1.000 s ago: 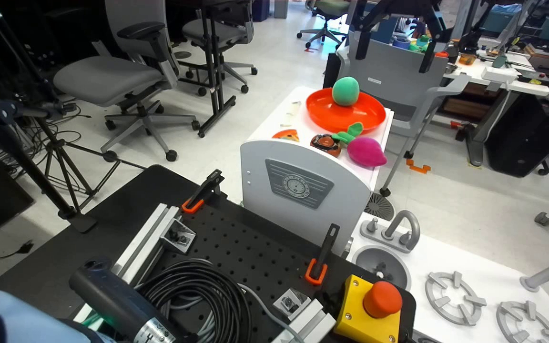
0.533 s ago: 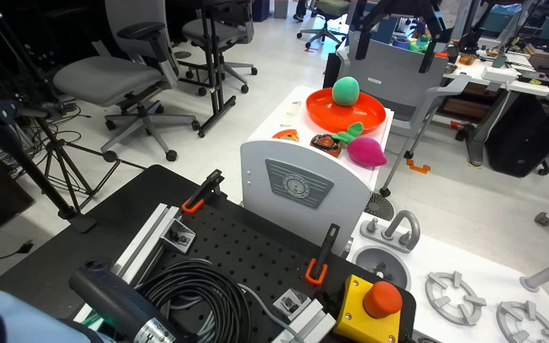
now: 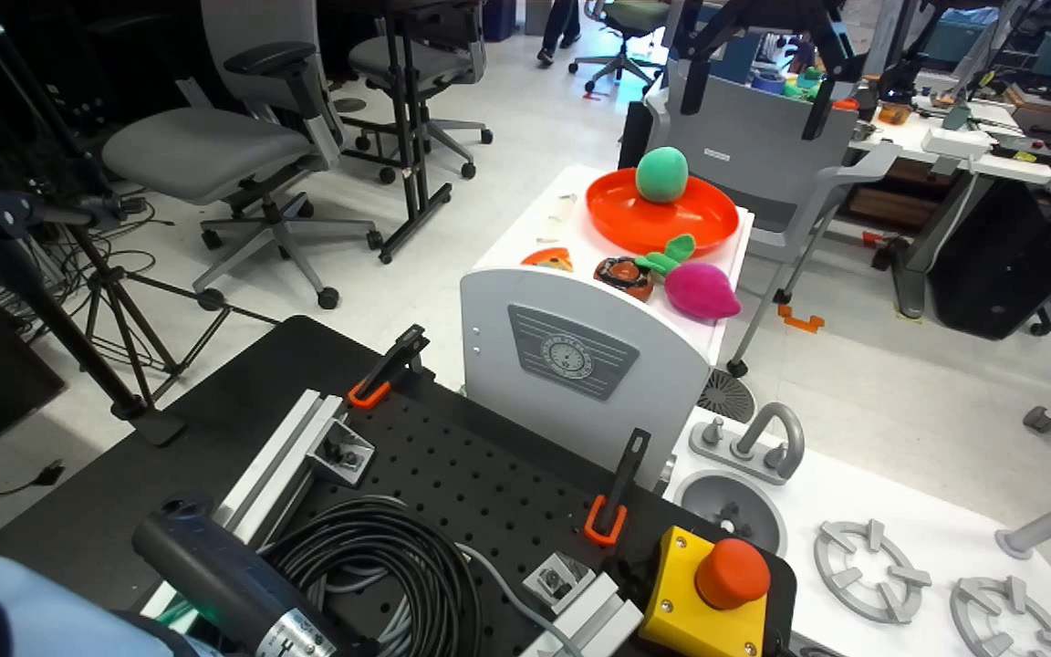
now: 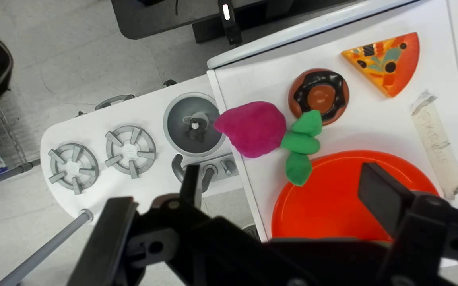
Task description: Pick up the purple toy and put it in the orange plate.
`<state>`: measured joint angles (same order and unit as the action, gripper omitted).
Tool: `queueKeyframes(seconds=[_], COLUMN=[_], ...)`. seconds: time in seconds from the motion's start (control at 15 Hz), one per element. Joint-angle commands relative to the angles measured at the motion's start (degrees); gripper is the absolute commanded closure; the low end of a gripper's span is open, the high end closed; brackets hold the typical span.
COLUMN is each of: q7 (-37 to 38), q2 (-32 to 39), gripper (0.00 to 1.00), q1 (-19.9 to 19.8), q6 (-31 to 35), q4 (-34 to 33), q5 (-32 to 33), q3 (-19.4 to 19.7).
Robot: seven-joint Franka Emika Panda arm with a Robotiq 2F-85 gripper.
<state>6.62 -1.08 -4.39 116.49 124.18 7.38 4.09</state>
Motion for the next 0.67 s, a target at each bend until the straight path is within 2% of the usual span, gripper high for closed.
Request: queueKeyframes(seconds=[0.0, 0.6], q7=[-0.13, 0.06], q2=[0.61, 0.36], gripper=[0.0, 0.0], q1=[-0.01, 0.03], q6=[-0.86, -0.16], q4=[-0.99, -0.14], q5=[-0.58, -0.02], q3=[0.08, 0.04])
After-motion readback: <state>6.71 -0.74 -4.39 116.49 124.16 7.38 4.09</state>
